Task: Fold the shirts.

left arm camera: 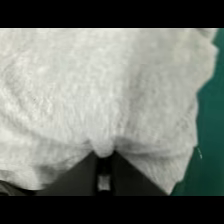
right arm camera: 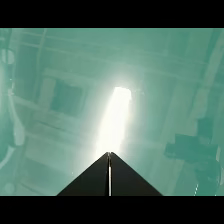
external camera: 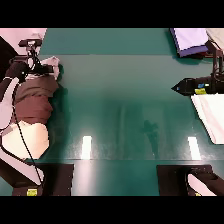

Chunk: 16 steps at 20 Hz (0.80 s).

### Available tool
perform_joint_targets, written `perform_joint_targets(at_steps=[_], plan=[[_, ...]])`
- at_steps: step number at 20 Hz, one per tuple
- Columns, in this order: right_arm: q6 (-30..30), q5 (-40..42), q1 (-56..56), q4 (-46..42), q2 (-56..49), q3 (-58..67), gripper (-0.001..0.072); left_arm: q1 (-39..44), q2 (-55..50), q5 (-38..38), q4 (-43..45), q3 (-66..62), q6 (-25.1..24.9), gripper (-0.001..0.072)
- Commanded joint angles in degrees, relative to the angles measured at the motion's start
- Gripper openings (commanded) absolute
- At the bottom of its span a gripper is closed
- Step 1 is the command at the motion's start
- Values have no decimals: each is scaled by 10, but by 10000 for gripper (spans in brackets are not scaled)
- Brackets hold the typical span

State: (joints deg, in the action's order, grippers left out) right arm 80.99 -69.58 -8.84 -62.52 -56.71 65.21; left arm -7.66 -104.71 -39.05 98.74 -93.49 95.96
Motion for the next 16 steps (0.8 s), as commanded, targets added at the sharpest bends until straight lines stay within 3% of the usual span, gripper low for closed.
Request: perform_joint_targets(at_steps=[1,4,8,12,16], plan=[[0,2,0,0,0,1,14,-2,0,-52,0,-53,0,30],[1,1,0,0,0,29,14,3,45,-110,1,-133,-12,21],[1,17,0,-8,0,146,14,50,188,-173,-1,-218,-82,21],[0,30,1,-33,0,243,14,138,318,-283,-19,-234,-125,20],[0,30,1,-50,0,304,14,271,349,-404,-28,-224,-124,20]])
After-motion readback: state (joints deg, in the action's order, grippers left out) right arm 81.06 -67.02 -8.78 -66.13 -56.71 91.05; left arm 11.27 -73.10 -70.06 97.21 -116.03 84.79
